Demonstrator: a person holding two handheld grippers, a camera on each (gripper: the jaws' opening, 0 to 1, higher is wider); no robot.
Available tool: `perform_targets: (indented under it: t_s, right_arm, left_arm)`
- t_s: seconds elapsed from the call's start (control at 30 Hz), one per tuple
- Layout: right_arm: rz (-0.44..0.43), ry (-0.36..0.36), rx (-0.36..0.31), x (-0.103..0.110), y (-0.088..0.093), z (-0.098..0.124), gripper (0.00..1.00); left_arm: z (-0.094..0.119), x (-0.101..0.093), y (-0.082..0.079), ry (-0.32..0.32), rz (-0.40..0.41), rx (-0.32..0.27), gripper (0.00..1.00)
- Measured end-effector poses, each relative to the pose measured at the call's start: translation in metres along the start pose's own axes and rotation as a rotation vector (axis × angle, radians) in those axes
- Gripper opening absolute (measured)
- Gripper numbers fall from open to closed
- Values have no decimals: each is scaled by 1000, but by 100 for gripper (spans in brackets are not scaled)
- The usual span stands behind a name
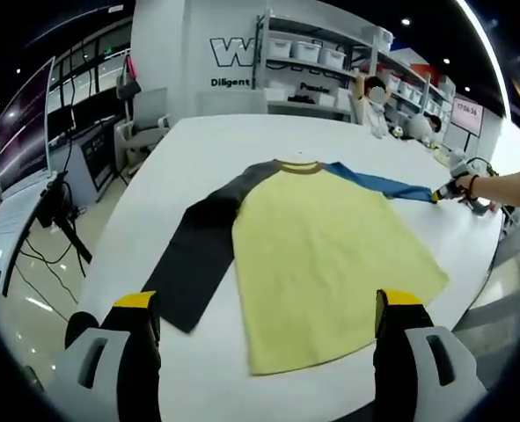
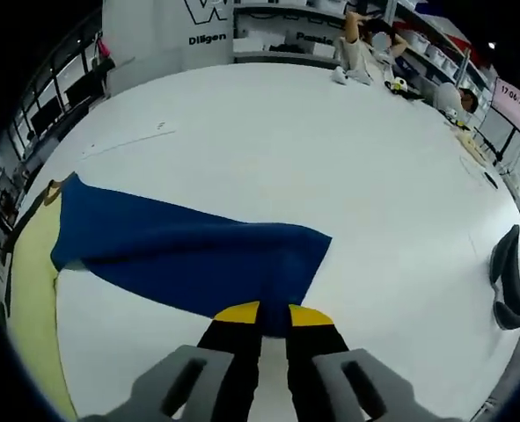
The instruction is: Fold the garment on the visible template until the final outline fits inside the template.
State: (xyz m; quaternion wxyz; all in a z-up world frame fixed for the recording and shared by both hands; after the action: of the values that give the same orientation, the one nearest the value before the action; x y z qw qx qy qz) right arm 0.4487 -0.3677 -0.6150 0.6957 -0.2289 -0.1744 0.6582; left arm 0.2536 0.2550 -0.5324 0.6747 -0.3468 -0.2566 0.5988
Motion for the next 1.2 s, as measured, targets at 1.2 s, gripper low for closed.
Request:
perform_targets:
  t_s: [1.2]
  right_arm:
    - [-75,-21,7,-9,13,11,0]
  left_arm:
    - [7,5,-3,1,-12,-2,99]
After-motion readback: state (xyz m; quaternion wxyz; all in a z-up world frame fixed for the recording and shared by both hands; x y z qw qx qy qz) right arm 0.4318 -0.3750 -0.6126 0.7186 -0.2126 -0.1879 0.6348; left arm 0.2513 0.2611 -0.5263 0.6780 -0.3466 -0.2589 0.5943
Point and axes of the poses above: the point that each gripper's makers call its tool centre point, and the gripper's own axes: z roughly backward along the fingers, x roughly to its left, y roughly out of its underside, the point moved 7 cm from there along z, roughly backward along the fingers, and after that the axes turned 1 degree about -x, right-handed, at the moved point
